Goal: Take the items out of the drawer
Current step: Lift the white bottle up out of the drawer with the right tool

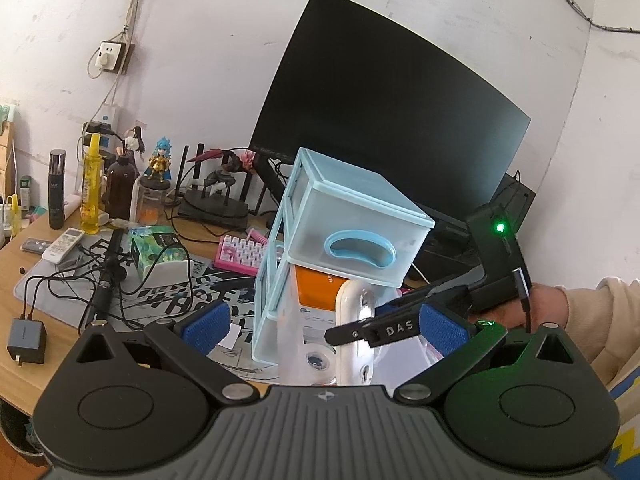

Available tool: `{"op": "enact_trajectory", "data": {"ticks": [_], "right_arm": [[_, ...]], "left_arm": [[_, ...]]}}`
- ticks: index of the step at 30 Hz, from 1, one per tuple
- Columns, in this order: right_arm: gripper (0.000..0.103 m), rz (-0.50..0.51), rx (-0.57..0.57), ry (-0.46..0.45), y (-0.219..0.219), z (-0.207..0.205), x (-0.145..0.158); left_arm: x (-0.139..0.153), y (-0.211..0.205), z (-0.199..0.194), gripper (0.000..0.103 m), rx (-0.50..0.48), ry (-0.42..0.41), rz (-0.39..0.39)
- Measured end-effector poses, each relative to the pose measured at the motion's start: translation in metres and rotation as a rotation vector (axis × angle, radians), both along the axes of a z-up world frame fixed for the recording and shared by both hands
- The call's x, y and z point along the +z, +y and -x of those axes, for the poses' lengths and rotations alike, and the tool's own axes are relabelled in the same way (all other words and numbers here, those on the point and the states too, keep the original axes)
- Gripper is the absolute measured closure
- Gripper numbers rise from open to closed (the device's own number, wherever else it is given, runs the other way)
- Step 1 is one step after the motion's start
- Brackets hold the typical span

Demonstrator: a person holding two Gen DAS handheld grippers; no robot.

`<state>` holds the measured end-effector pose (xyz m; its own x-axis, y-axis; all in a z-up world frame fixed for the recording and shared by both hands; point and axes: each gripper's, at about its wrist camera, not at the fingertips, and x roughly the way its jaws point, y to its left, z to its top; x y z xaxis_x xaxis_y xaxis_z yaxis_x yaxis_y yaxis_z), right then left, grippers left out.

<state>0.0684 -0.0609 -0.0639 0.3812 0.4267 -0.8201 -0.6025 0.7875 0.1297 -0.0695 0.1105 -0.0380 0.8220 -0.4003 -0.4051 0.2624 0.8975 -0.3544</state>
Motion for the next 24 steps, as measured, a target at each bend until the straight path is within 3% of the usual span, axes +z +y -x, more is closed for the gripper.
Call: {"op": "enact_trajectory", "data": {"ticks": [10, 24], "right_arm": [[0.053, -0.053, -0.038, -0.055, -0.012, 0.009, 0.034], [0.053, -0.109, -0.22, -0.121, -0.07, 0.037, 0.099]], "left_arm": [[0.007, -0.008, -0.001, 0.0, -0.027, -0.02, -0.016], [0.01, -0.042, -0.016, 0.0, -0.154, -0.033, -0.023]]}}
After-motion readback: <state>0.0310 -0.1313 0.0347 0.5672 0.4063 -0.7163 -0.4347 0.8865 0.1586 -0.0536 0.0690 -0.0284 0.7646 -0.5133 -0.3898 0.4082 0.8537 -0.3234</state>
